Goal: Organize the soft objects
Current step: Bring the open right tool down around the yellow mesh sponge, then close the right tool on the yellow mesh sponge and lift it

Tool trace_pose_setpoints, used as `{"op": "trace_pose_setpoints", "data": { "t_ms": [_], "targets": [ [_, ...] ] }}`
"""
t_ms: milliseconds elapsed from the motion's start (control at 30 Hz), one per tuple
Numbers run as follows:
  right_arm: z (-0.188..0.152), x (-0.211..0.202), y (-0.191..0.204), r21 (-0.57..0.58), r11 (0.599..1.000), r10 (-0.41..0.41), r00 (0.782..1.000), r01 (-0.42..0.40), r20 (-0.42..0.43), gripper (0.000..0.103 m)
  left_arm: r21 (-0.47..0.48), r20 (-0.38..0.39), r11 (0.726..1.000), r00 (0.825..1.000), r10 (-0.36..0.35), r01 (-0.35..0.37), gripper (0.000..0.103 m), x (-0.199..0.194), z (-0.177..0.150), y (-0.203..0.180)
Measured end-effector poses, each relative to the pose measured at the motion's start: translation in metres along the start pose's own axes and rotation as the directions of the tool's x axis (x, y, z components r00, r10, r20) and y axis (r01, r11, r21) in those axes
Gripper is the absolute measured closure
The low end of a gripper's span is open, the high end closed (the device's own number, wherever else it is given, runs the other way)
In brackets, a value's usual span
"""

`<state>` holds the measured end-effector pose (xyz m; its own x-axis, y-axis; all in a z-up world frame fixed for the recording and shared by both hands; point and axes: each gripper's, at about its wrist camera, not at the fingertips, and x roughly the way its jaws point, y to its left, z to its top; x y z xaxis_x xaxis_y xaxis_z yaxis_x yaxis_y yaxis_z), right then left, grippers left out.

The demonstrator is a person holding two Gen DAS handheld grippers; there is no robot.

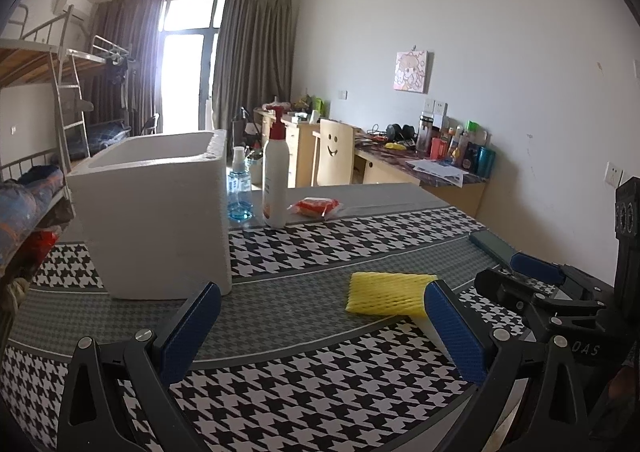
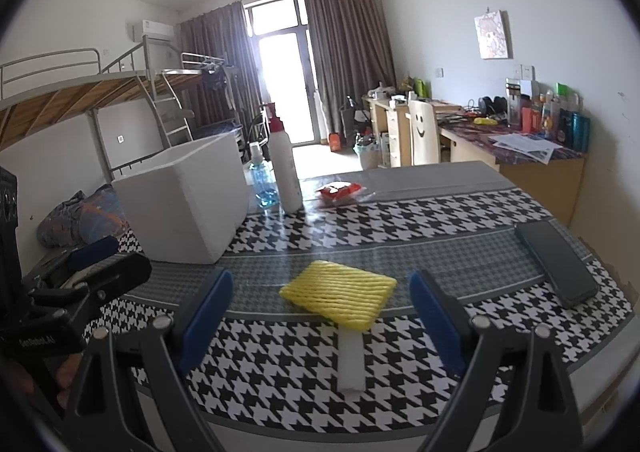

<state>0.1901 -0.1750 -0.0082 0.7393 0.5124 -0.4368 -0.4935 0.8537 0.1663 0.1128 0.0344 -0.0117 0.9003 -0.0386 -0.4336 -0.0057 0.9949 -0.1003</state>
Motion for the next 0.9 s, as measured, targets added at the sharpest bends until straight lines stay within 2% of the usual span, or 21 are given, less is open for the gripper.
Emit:
{"op": "trace_pose_setpoints", "data": {
  "t_ms": [900],
  "targets": [
    [-0.02,0.023,-0.03,0.041,0.998,-0.037,0.994,0.041,-0.101,0.011,0.016,-0.123,0.999,0.992,-0.03,0.032,0.001,0.054,-0.007,-0.02]
  ]
}}
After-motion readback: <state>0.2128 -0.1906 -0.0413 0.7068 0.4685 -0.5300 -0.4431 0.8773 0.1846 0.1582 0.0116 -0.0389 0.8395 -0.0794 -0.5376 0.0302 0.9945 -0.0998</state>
